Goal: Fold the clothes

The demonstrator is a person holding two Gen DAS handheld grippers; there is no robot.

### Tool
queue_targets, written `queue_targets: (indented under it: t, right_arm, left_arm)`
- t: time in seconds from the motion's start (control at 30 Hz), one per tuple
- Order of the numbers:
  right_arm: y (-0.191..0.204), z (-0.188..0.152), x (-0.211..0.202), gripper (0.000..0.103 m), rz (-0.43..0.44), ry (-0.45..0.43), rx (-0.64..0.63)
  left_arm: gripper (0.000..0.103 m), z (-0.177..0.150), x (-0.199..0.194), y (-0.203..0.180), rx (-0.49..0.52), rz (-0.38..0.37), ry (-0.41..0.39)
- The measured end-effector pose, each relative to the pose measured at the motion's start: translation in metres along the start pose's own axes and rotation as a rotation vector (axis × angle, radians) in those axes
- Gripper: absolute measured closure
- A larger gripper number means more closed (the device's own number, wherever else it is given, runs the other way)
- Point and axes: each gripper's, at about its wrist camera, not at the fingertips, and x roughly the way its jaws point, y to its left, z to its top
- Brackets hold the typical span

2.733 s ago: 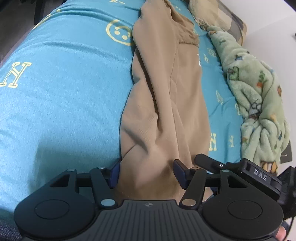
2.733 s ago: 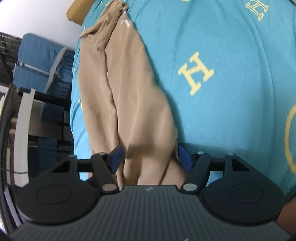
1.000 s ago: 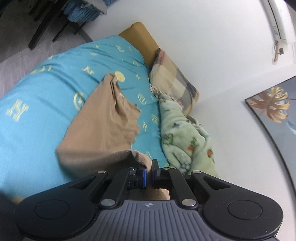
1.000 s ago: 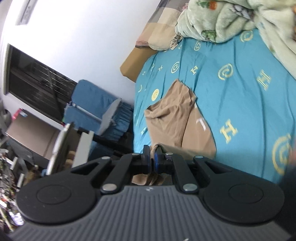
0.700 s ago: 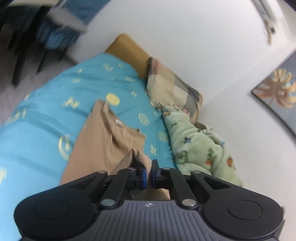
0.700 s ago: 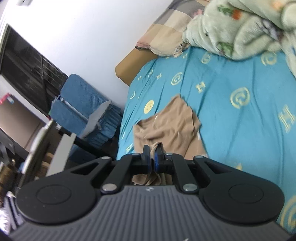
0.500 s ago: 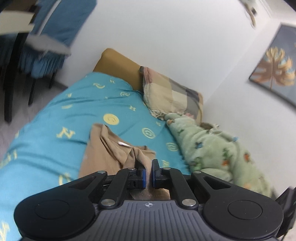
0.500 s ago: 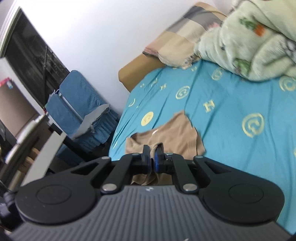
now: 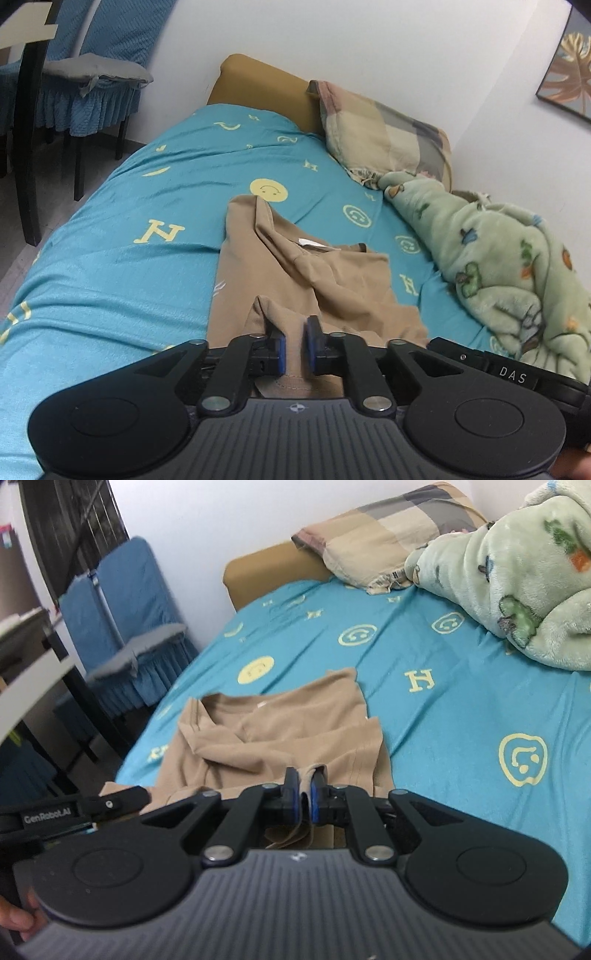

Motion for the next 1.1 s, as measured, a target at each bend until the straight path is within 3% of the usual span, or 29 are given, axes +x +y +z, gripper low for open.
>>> queue_targets:
  t: [0.03,0.07,0.1,0.13,0.23,0.37,0.5,0.9,1.1]
  right_arm:
    - [0.001,0.0,-0.001,0.068,0.0,0.004,-0.003]
    - [0.002,0.0,-0.004,0.055,0.008,0.004,-0.005]
    - [0.003,-0.001,-0.007,0.027,0.012,-0.005,-0.004]
    - [0.004,-0.003,-0.011,0.013,0.011,-0.021,-0.004]
    - [0.008,-0.005,-0.022,0.015,-0.005,-0.043,-0.024]
    - [0.011,-0.008,-0.041,0.015,-0.017,-0.063,-0.036]
    - [0.013,-0.007,-0.059,0.015,0.003,-0.09,-0.019]
    - [0.023,-0.016,-0.096,0.015,-0.011,-0.147,-0.069]
    - [0.021,-0.018,-0.103,0.015,-0.025,-0.157,-0.06]
  left_arm:
    - [0.053,0.0,-0.003,-0.004,0.017,0.016,-0.001]
    - [0.041,0.0,-0.007,-0.008,0.035,0.031,-0.004]
    - [0.04,-0.001,-0.012,-0.012,0.056,0.042,-0.017]
    - [0.039,-0.002,-0.018,-0.017,0.076,0.049,-0.031]
    - [0.026,-0.005,-0.035,-0.029,0.106,0.066,-0.046]
    - [0.024,-0.012,-0.062,-0.038,0.127,0.074,-0.074]
    - [0.023,-0.021,-0.081,-0.048,0.158,0.09,-0.087]
    - [0.023,-0.042,-0.123,-0.063,0.127,0.099,-0.111]
    - [0.023,-0.055,-0.135,-0.059,0.014,0.073,-0.035]
